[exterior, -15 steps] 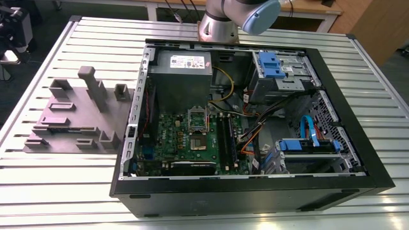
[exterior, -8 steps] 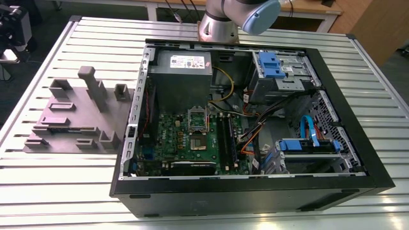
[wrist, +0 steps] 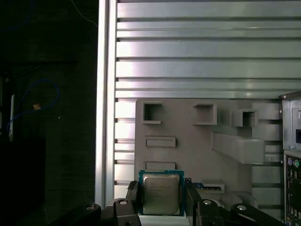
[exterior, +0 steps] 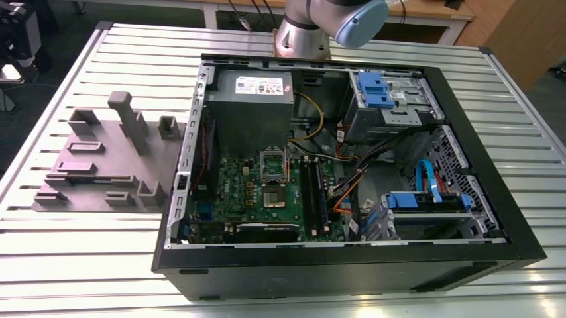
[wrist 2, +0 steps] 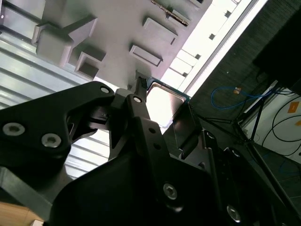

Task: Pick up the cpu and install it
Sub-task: 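Pick up the cpu and move it towards the insertion slot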

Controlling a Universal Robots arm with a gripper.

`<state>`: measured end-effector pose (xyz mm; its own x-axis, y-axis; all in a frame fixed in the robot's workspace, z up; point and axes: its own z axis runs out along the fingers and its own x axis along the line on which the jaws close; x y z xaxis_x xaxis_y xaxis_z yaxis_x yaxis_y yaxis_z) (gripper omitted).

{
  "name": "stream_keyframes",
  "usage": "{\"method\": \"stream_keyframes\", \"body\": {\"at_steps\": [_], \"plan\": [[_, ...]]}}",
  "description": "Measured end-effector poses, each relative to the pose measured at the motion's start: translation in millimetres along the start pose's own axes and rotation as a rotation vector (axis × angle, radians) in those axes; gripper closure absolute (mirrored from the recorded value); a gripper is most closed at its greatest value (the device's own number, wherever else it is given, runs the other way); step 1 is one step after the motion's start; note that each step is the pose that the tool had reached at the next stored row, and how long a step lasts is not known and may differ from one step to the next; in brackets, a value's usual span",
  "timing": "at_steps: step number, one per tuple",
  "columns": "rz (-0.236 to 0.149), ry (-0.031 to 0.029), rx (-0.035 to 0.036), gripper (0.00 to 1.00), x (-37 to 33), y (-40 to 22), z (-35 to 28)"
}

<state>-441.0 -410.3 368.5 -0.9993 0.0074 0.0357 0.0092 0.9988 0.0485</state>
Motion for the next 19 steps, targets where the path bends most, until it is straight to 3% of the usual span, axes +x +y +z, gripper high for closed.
{"method": "stream_keyframes", "body": {"at_steps": [19], "plan": [[0.0, 0.0001, -0.0002, 0.53, 0.5, 0.6, -13.4]]}}
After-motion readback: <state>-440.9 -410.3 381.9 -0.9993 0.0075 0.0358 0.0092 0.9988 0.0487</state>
